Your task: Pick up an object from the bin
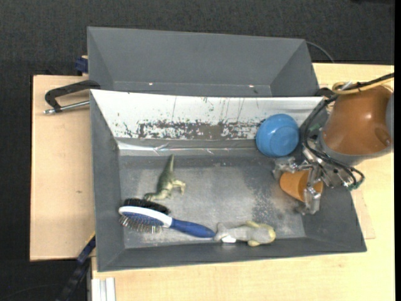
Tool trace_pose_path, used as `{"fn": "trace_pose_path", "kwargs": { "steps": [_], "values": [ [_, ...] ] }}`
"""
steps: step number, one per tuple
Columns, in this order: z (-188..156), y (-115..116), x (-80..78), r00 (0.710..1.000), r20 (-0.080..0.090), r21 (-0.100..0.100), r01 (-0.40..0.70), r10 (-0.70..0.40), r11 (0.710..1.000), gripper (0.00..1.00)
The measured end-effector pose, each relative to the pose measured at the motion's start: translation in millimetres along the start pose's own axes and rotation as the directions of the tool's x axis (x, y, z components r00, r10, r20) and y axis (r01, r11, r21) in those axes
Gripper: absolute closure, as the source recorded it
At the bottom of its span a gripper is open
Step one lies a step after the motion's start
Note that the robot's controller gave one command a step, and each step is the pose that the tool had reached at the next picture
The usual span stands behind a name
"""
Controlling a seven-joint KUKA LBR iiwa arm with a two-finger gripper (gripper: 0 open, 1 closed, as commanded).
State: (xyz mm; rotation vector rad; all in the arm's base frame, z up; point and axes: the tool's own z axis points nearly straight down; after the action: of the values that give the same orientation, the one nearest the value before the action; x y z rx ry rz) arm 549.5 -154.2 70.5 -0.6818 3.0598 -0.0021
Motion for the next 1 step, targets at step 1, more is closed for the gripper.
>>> {"fn": "trace_pose_path", "kwargs": {
  "steps": [1],
  "values": [
    [-0.5,0.5,-0.2,1.0,0.0,-0.002,0.0,0.0,1.0,1.0]
  ]
}}
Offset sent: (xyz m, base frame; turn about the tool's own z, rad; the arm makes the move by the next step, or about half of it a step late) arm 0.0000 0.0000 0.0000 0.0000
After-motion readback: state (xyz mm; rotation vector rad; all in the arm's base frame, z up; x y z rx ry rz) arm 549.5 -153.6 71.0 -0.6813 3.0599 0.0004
